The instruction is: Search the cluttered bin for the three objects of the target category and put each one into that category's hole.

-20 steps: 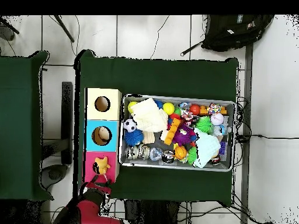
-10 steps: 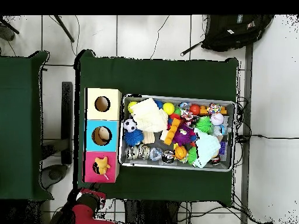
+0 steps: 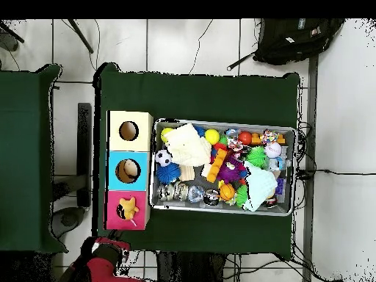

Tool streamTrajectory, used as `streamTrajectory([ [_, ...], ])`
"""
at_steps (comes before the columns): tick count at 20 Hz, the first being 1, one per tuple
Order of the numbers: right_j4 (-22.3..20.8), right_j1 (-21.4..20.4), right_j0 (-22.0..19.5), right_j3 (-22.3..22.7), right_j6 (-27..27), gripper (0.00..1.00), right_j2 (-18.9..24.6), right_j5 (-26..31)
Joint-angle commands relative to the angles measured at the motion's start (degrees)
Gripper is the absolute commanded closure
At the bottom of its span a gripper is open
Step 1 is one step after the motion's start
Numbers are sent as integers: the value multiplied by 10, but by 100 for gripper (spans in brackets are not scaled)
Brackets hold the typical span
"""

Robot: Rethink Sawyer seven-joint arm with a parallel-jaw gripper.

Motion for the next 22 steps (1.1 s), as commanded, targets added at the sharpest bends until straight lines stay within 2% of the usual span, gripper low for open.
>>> streamTrajectory([
  [1,-5,34,-47,-28,122,100,62,-11],
  [7,-13,47,-74,-40,120,100,84,-25],
  [16,-2,51,-74,-53,112,100,74,-24],
  [22,2,75,-77,-64,125,100,88,-44],
])
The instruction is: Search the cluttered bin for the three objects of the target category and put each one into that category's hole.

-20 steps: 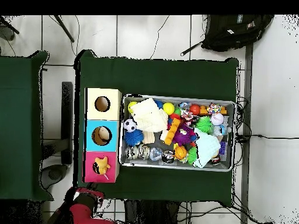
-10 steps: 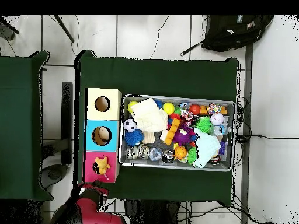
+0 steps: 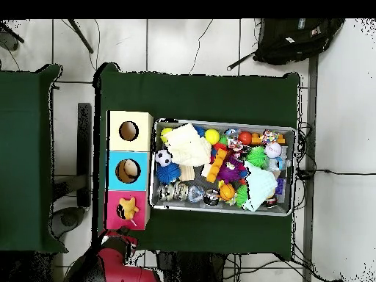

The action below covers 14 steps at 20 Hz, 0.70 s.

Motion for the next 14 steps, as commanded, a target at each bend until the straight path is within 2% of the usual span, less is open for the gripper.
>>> streamTrajectory([
  [1,4,53,-16,-67,126,100,56,-47],
  [6,13,64,-6,-74,132,100,54,-55],
  [14,15,21,-10,-68,116,100,43,-11],
])
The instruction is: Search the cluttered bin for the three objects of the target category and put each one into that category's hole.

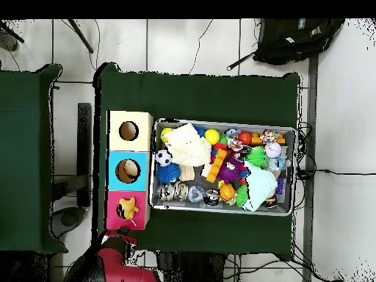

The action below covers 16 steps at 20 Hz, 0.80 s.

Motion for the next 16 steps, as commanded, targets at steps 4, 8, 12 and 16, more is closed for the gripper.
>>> streamTrajectory([
  [4,16,13,-16,-75,105,100,43,18],
  [8,31,26,21,-106,78,100,-9,77],
  [12,31,37,30,-122,79,100,-23,88],
  [16,15,35,18,-129,72,100,-25,87],
])
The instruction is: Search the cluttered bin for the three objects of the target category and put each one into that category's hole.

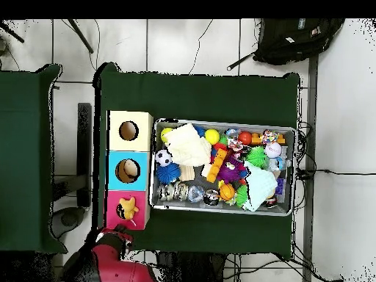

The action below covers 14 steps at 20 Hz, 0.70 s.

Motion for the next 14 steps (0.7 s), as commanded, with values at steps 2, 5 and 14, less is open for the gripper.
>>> streamTrajectory([
  [2,6,20,-18,-101,63,100,-4,62],
  [5,-5,15,-25,-113,52,100,-1,85],
  [14,-3,0,-6,-141,66,100,-27,125],
])
